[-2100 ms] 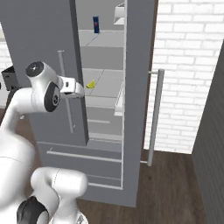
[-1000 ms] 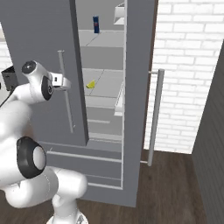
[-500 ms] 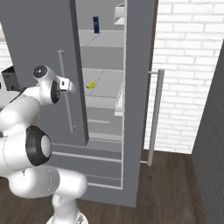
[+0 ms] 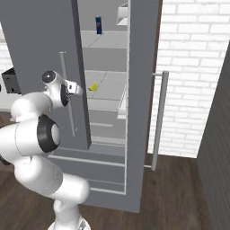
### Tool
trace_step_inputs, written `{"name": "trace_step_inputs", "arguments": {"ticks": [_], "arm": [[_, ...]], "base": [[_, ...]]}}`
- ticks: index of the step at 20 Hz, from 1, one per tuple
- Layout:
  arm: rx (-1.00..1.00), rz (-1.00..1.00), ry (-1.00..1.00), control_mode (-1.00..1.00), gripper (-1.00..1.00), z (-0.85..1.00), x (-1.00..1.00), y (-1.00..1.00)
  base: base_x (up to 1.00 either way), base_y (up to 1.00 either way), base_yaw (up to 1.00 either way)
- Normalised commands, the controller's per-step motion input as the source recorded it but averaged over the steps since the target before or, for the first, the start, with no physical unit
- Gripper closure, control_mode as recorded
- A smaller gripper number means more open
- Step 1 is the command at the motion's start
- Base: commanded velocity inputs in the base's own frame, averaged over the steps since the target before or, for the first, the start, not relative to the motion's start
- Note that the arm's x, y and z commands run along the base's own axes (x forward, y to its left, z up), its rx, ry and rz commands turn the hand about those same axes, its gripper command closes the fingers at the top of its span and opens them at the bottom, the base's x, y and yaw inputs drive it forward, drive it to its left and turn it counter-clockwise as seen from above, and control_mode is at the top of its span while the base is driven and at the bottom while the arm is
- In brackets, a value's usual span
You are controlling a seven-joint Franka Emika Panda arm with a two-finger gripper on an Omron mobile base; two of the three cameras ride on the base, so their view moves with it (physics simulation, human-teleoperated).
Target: Grab a lemon wedge from the fridge and one ice cube from the ice bowl, and put them in the glass of lemonade.
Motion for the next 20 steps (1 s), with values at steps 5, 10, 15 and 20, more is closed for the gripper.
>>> {"name": "trace_step_inputs", "arguments": {"ticks": [5,10,15,20], "arm": [[0.0,-0.06,0.0,-1.0,-1.0,-0.13,0.48,0.02],[0.0,-0.02,0.0,-1.0,1.0,-0.08,0.29,0.1],[0.0,0.0,0.01,-1.0,1.0,0.0,0.21,0.06],[0.0,0.06,0.04,-1.0,1.0,0.12,-0.02,0.37]], "base": [[0.0,0.0,0.0],[0.0,0.0,0.0],[0.0,0.0,0.0],[0.0,0.0,0.0]]}}
